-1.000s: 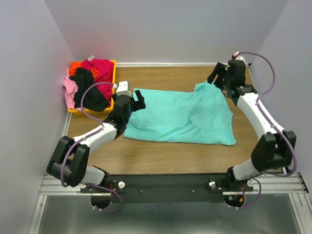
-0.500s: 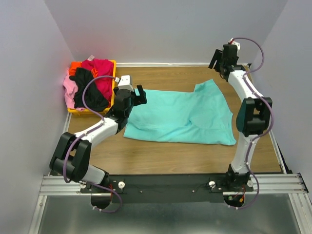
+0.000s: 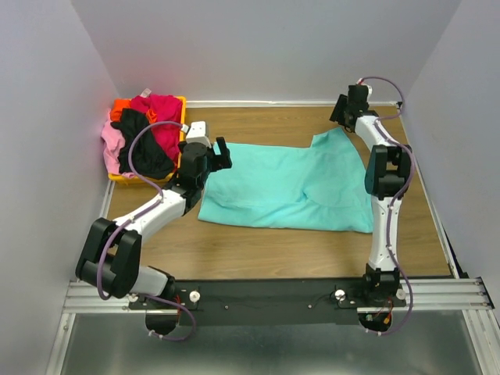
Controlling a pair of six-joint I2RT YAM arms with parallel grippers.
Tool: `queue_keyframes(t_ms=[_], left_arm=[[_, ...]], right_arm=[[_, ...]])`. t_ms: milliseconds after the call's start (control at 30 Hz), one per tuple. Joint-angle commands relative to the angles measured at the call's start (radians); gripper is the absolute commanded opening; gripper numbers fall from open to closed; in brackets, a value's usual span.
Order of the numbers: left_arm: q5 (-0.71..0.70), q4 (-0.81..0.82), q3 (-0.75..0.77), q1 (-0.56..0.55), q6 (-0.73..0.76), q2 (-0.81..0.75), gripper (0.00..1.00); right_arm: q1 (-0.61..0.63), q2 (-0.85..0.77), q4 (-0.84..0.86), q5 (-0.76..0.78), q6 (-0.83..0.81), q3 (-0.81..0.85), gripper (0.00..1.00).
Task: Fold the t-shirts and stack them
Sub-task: Fold the tshirt
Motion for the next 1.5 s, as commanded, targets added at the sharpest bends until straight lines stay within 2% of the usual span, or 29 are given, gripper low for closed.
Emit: queue_keyframes(t_ms=[0, 133, 300, 333, 433, 467, 533, 567, 667, 900, 1133, 1267, 1467], left_arm=[[-0.022, -0.059, -0.005, 0.006, -0.001, -0.031, 0.98], [-0.056, -0.082, -0.031, 0.007, -0.011, -0.068, 0.98], [-0.076, -0.111, -0.042, 0.009, -0.018, -0.091, 0.98], [-0.083, -0.114, -0.038, 0.01, -0.018, -0.091, 0.98], [-0.097, -0.112, -0.022, 0.012, -0.011, -0.063, 0.98], [-0.097, -0.115, 0.002, 0.012, -0.011, -0.049, 0.98], [-0.105, -0.118, 0.031, 0.012, -0.008, 0.001, 0.98], [-0.105, -0.126, 0.066, 0.012, -0.01, 0.024, 0.98], [-0.111, -0.129, 0.137, 0.013, -0.002, 0.119, 0.98], [-0.091, -0.129, 0.304, 0.038, 0.009, 0.368, 0.98], [-0.08, -0.131, 0.461, 0.085, -0.007, 0.529, 0.94], [-0.065, -0.143, 0.544, 0.116, -0.01, 0.603, 0.9], [-0.046, -0.198, 0.689, 0.142, -0.008, 0.716, 0.78]], right_arm=[[-0.012, 0.069, -0.006, -0.071, 0.033, 0.05, 0.73], [-0.012, 0.091, -0.006, -0.087, 0.071, 0.053, 0.69], [-0.012, 0.105, -0.006, -0.097, 0.096, 0.039, 0.59], [-0.012, 0.108, -0.006, -0.098, 0.096, 0.039, 0.52], [-0.012, 0.106, -0.006, -0.099, 0.096, 0.022, 0.4], [-0.012, 0.1, -0.006, -0.096, 0.097, 0.015, 0.32], [-0.013, 0.083, -0.006, -0.093, 0.1, -0.011, 0.22], [-0.012, 0.076, -0.006, -0.094, 0.104, -0.022, 0.13], [-0.012, 0.028, -0.005, -0.131, 0.136, -0.073, 0.0], [-0.012, -0.088, 0.012, -0.194, 0.163, -0.178, 0.01], [-0.013, -0.177, 0.034, -0.176, 0.133, -0.267, 0.01], [-0.012, -0.196, 0.037, -0.174, 0.128, -0.3, 0.01], [-0.013, -0.234, 0.046, -0.183, 0.117, -0.34, 0.01]])
